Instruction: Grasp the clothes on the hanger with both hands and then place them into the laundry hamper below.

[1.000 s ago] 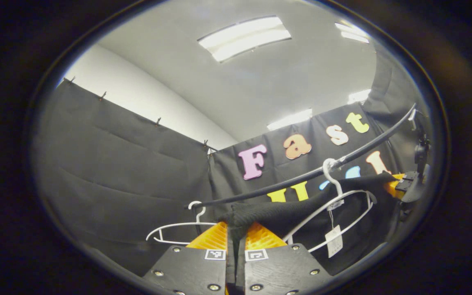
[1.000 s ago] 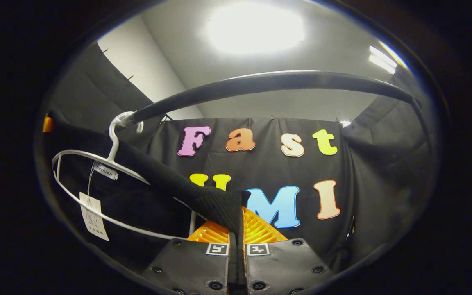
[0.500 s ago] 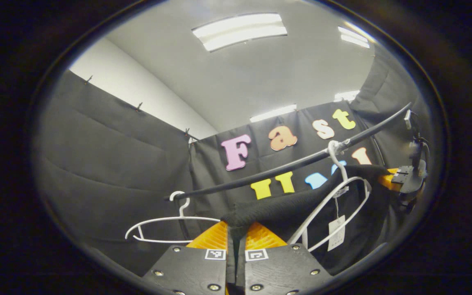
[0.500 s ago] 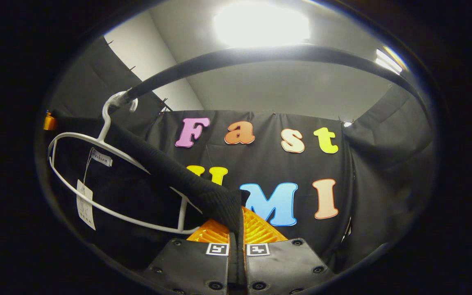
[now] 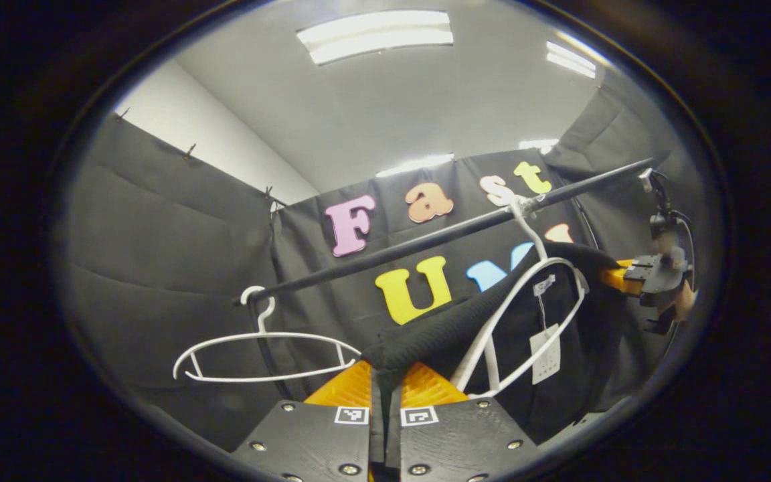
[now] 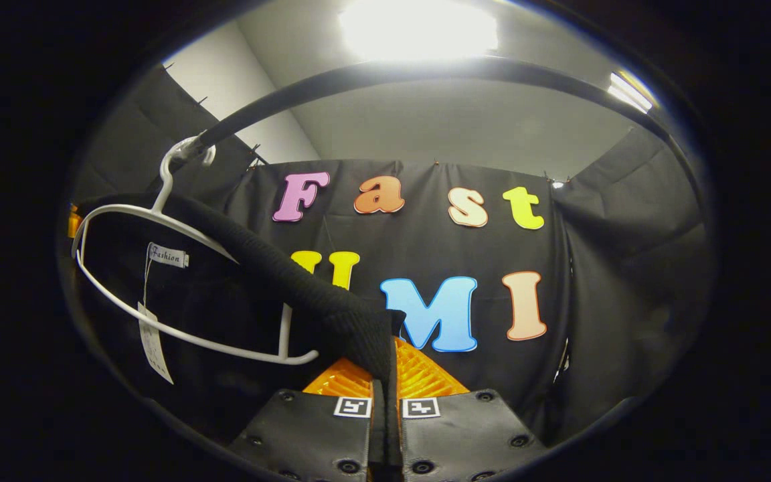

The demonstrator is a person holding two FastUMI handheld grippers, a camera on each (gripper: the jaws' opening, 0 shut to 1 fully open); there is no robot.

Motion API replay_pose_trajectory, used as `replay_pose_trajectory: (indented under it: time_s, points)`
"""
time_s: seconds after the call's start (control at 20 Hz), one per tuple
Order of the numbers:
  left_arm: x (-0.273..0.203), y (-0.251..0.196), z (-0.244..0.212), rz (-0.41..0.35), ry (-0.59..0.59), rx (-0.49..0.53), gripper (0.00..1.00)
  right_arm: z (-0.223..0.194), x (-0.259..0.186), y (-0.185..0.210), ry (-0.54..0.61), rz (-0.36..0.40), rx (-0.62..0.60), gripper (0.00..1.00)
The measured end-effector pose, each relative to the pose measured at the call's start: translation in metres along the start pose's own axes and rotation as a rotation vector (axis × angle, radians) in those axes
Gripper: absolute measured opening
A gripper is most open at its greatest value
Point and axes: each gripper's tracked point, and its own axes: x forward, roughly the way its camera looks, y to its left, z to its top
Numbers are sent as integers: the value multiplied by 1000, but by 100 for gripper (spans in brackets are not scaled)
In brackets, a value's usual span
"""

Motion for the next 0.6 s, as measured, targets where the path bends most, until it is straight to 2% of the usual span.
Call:
replay_pose_trajectory:
  time_s: [0.25,0.4,0.6]
  points:
    - [12,-3,-18,-32,19,-96,2,3,6,1,-13,11,-13,3]
    - [25,12,-6,-36,3,-70,2,20,16,-4,-55,8,-2,1]
    - [58,25,0,-45,-15,-61,1,32,33,-13,-121,4,-68,3]
